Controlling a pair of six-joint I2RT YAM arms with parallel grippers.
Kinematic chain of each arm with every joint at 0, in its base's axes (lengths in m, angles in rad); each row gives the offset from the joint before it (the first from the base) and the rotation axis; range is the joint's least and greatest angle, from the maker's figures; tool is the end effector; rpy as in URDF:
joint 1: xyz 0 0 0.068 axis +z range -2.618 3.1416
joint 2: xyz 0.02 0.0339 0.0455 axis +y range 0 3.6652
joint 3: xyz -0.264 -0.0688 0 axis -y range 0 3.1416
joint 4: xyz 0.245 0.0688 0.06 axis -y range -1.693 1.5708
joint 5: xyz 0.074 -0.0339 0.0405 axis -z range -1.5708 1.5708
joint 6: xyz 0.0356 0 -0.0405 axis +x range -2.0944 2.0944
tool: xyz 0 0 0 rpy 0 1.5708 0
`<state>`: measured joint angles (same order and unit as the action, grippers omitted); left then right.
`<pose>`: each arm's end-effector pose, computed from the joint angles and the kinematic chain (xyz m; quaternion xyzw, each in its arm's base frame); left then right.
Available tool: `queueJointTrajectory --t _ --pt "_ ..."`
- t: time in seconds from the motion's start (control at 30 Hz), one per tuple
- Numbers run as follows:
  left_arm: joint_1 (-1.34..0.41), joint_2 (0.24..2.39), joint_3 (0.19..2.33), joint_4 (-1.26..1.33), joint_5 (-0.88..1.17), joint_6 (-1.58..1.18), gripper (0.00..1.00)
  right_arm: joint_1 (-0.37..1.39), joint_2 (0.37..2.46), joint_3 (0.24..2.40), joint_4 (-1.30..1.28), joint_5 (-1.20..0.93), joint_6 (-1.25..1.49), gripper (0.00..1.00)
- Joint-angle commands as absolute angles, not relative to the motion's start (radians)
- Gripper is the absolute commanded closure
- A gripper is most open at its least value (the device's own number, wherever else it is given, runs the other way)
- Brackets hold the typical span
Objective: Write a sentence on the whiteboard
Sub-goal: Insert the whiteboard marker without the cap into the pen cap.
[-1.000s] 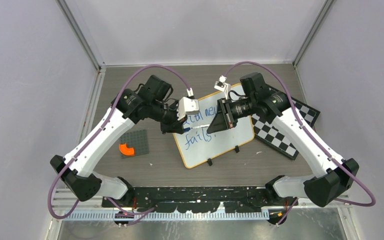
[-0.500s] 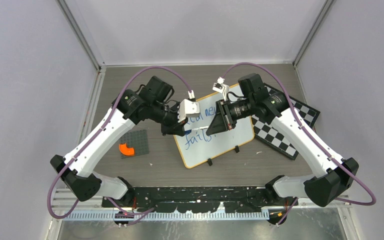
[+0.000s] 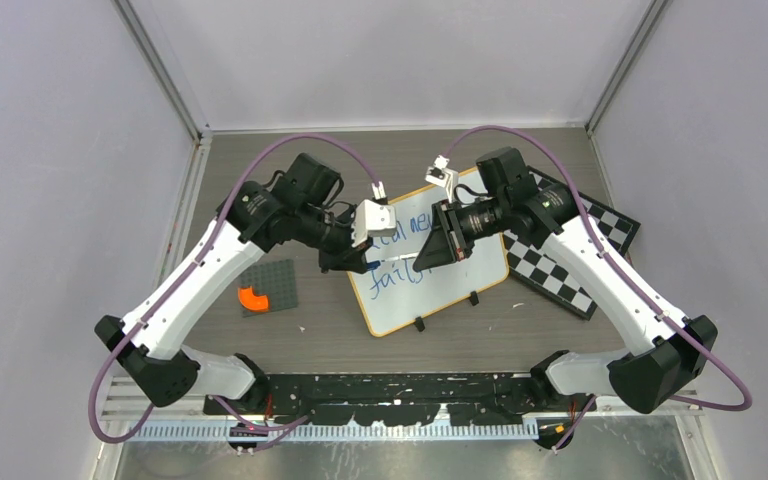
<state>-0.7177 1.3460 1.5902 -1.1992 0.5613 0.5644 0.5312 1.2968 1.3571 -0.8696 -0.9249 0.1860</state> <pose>0.1717 -0.1751 0.4033 0.6149 0.6837 -0.2855 0.2701 0.2058 0.1539 0.3732 -0.3060 0.7901 0.5046 0.1661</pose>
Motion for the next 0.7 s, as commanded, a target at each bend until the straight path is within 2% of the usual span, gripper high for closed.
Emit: queueJointTrajectory --t 0.0,0.67 --pt "-0.715 1.326 1.629 -1.212 0.590 0.580 1.00 0.543 1.286 1.369 -0.868 -0.929 0.172 1.00" --pt "-0.716 1.343 1.601 -1.229 0.566 0.619 1.00 0.559 1.282 1.390 -0.891 -0.956 0.152 1.00"
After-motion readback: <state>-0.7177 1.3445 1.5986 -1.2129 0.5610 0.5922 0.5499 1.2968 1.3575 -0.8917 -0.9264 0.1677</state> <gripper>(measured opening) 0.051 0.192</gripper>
